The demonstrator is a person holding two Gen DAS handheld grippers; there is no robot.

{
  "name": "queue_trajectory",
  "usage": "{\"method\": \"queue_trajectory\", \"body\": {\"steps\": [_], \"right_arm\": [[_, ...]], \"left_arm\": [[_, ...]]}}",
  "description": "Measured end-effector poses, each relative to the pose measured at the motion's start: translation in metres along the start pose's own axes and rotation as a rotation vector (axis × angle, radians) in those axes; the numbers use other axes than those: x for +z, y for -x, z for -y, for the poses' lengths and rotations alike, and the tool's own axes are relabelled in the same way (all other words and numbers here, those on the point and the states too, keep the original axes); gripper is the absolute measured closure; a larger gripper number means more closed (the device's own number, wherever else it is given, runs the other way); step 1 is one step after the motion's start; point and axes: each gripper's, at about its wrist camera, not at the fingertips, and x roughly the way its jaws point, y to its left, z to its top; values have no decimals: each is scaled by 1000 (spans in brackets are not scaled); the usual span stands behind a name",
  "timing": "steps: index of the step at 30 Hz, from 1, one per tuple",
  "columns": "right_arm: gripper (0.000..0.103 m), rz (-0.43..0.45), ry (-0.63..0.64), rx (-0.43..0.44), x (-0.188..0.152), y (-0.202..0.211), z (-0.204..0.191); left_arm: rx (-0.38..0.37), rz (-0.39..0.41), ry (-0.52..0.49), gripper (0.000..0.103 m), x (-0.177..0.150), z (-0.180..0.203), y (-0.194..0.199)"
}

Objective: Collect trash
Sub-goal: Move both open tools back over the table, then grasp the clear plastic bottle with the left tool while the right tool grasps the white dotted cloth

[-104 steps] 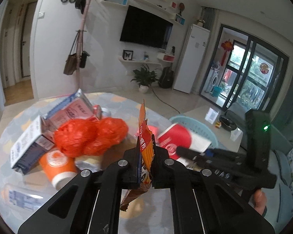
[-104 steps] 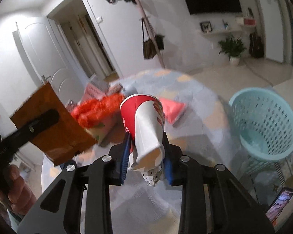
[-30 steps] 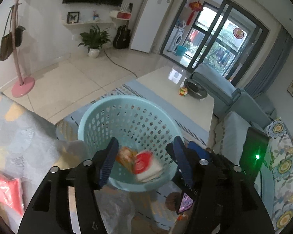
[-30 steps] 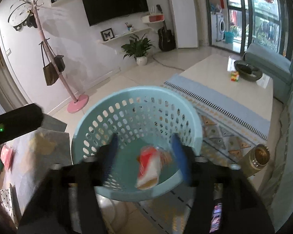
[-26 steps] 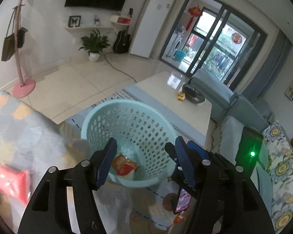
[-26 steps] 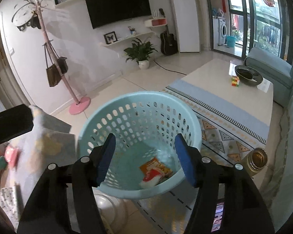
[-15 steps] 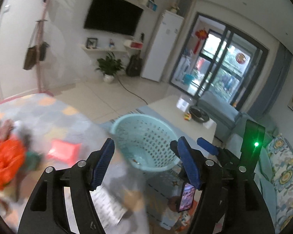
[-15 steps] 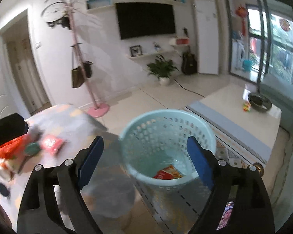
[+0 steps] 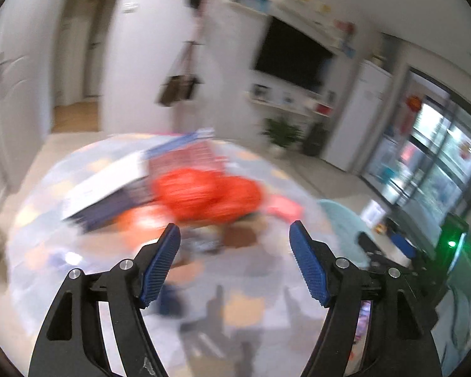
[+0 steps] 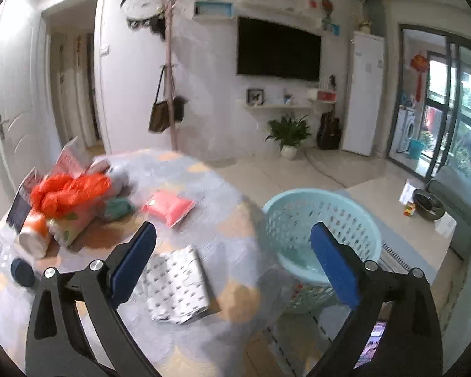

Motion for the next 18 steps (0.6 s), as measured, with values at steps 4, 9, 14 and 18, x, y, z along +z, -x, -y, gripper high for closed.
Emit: {"method": "queue_trajectory", "body": {"steps": [4,9,14,18], "right_arm": [[9,-52,9,53,-9,-11,-9],[9,-85,40,73,-20,-22,-14],[9,-121,56,106,-25,-30,-14],[9,-147,32,118,-27,-40,-7]], "left_arm": [[160,3,118,28,-4,-52,13],[250,-30,315,28,-18,-108,6],[228,-57,519,27,-37,-143,-11],[241,-63,561,27,-43,-143,-26]]}}
